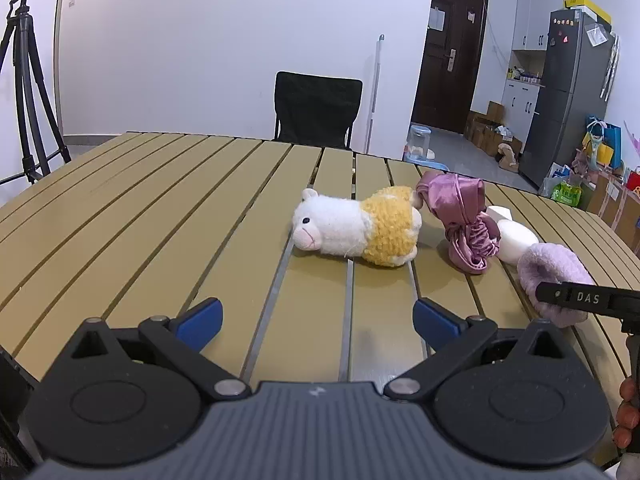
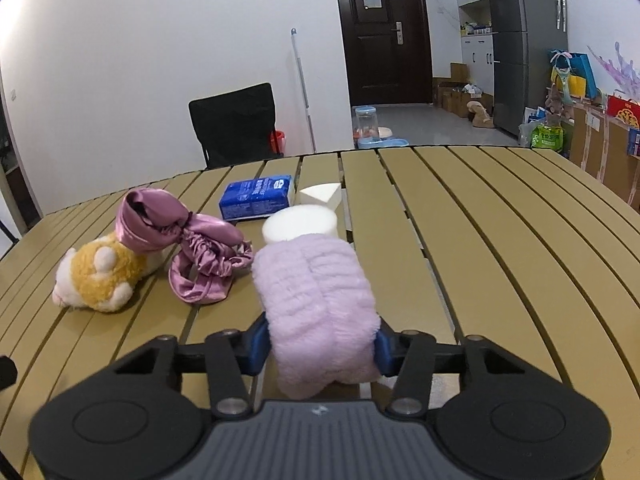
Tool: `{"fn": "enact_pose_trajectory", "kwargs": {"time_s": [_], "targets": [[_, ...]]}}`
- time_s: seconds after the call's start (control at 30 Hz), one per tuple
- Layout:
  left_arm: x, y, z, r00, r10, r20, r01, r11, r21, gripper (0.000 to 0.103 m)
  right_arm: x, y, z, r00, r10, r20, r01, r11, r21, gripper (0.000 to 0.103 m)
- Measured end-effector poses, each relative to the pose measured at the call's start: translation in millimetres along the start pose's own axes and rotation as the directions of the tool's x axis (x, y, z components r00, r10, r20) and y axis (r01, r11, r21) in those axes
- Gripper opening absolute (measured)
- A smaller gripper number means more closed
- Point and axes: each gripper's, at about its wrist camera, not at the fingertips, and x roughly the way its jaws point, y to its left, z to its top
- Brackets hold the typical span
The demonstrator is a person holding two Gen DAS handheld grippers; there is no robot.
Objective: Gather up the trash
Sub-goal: 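Close the right gripper on the pink fluffy toy, then grasp the white-and-yellow alpaca plush with the left gripper while the right tool holds the pink toy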
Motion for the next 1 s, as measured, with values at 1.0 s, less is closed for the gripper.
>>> {"fn": "enact_pose_trajectory", "kwargs": {"time_s": [1.0], "targets": [[48,-55,51,0.999,0.002,-0.032,0.004,0.982,0.190,0.103,-48,-67,9,0.976,-0.045,0.215,0.004,0.983,0.186,0.027]]}}
